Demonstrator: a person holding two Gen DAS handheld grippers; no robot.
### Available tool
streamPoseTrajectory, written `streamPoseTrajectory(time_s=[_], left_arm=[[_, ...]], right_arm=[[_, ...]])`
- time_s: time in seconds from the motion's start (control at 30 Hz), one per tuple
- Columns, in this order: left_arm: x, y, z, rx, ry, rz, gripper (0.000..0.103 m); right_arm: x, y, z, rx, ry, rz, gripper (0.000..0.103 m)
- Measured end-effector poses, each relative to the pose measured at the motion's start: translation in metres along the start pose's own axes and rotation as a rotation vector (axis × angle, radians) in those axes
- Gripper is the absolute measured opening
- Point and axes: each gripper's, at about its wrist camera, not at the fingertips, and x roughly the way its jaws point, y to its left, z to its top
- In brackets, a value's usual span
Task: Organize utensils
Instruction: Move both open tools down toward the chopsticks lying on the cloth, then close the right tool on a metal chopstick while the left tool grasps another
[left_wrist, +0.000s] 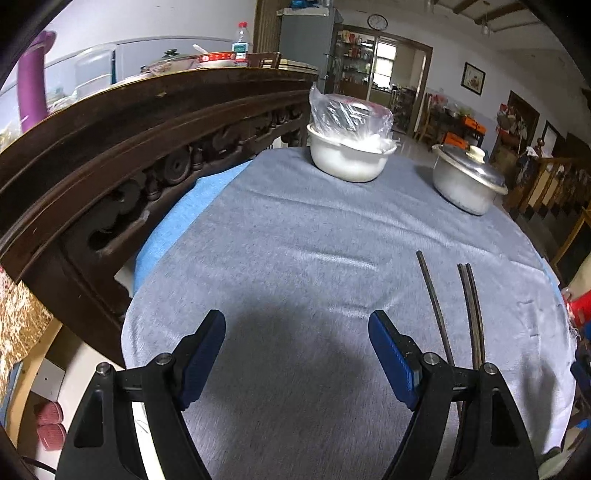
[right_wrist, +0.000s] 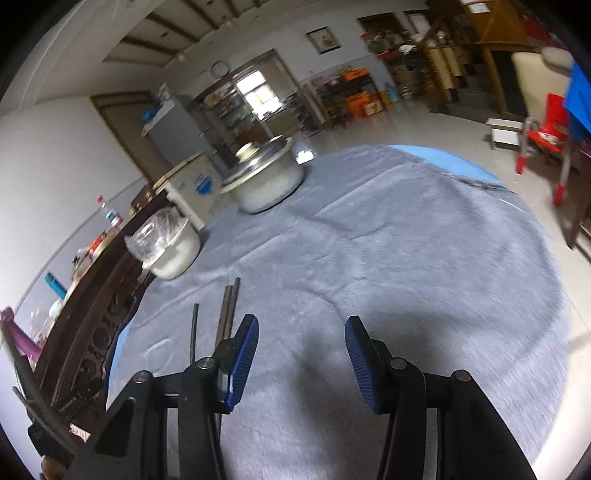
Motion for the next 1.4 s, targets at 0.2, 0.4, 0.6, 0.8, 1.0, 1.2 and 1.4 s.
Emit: streamPoseTrajectory(time_s=[0.2, 0.4, 0.6, 0.8, 1.0, 1.2, 1.4], left_arm=[[0.012, -0.012, 0.016, 0.058, -0.001, 0.0, 0.08], [0.035, -0.027, 0.038, 0.093, 0.047, -0.05, 0.08], [0.06, -0.042, 0.053, 0.116, 0.123, -0.088, 0.08], [0.077, -0.044, 0.057, 0.122, 0.187, -0.102, 0.08], [0.087, -0.04, 0.063, 0.107, 0.216, -0.113, 0.08], [0.091, -0.045, 0.069, 0.118, 0.222, -0.131, 0.08], [0.104, -0.064, 0.084, 0.127, 0.274, -0.189, 0.078]], right_arm=[[0.063, 0.022, 0.03, -0.063, 0.161, 0.095, 0.05], [0.137, 0.046, 0.06, -0.071, 0.315, 0.157, 0.036], [0.201, 0.074, 0.072, -0.09, 0.46, 0.11, 0.03], [0.243, 0.095, 0.078, -0.083, 0.544, 0.054, 0.025], [0.263, 0.107, 0.079, -0.105, 0.583, -0.029, 0.021], [0.273, 0.116, 0.076, -0.162, 0.595, -0.119, 0.011], [0.275, 0.126, 0.073, -0.253, 0.613, -0.155, 0.009]])
